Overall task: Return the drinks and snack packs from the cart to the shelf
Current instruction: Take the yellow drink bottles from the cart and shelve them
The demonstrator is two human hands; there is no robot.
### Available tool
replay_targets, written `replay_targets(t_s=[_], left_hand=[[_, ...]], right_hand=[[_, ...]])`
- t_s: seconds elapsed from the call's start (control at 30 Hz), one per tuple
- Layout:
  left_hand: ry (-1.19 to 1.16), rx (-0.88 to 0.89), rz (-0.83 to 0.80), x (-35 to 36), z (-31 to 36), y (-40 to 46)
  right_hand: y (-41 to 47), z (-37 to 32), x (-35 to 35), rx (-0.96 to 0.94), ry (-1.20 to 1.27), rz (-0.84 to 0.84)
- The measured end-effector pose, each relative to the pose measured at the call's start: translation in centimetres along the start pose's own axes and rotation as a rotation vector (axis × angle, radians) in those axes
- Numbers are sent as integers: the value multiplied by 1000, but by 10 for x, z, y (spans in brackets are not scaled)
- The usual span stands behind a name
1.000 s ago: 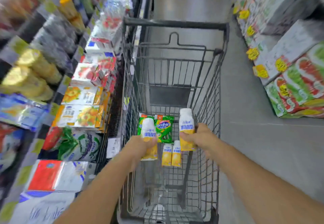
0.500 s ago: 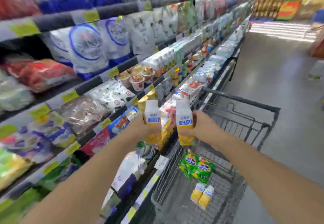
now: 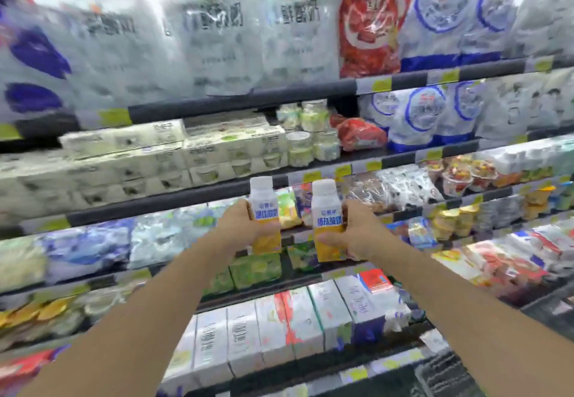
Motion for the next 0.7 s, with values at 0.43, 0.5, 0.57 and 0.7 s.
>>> replay_targets(t_s=[0.43, 0.5, 0.57, 0.7], left_hand=[[-38, -207, 333, -317, -240, -148], [-44, -226, 369, -355, -270, -170], [-52, -266, 403, -387, -299, -191], [-99, -353, 497, -441, -350, -225]], right_hand=[[-23, -148, 406, -159, 3, -448], [-28, -167, 460, -178, 23, -499], [-32, -185, 512, -206, 25, -559], [-42, -219, 603, -243, 41, -665]])
Point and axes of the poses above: each hand's wrist, its own y-axis towards the middle knuckle, its own x-axis out of the palm, z = x × y, the point moved 3 cm from there along y, towards the middle knuckle, and after that the axes turned 12 degrees about y, right-handed, at the moved point
